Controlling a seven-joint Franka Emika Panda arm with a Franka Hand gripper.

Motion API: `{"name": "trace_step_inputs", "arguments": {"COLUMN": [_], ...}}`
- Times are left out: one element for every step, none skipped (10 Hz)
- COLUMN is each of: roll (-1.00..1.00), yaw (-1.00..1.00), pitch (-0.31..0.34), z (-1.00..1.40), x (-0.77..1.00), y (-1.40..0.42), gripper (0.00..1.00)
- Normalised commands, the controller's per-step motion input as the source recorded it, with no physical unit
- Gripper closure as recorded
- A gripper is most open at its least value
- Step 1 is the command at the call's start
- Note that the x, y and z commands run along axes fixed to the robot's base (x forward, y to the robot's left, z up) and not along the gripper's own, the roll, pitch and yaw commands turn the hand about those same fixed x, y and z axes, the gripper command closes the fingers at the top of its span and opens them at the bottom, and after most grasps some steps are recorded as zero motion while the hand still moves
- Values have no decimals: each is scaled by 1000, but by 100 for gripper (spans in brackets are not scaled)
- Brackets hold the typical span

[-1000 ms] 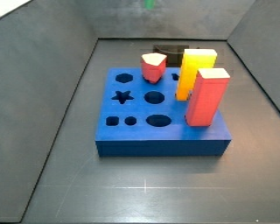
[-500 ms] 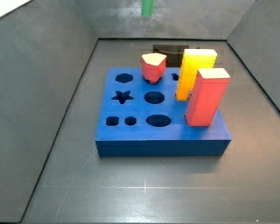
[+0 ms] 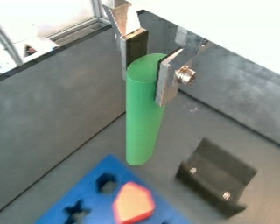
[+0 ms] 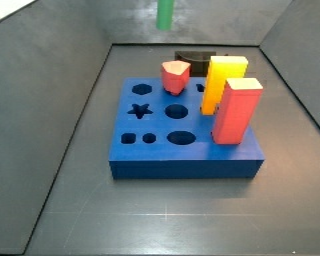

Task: Pick up the oval object. Move up. Move to above the board. Insert the oval object.
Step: Move to above the board.

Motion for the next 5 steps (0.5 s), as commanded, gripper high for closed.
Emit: {"name": "trace_step_inputs", "arguments": {"roll": [-4, -1, -2, 1, -3], "yaw": [8, 5, 8, 9, 10], "pitch": [3, 8, 13, 19, 31], "z": [91, 97, 103, 116, 117], "x": [-172, -173, -171, -164, -132], "y": [-1000, -1000, -1000, -1000, -877], "gripper": [100, 100, 100, 100, 100]}}
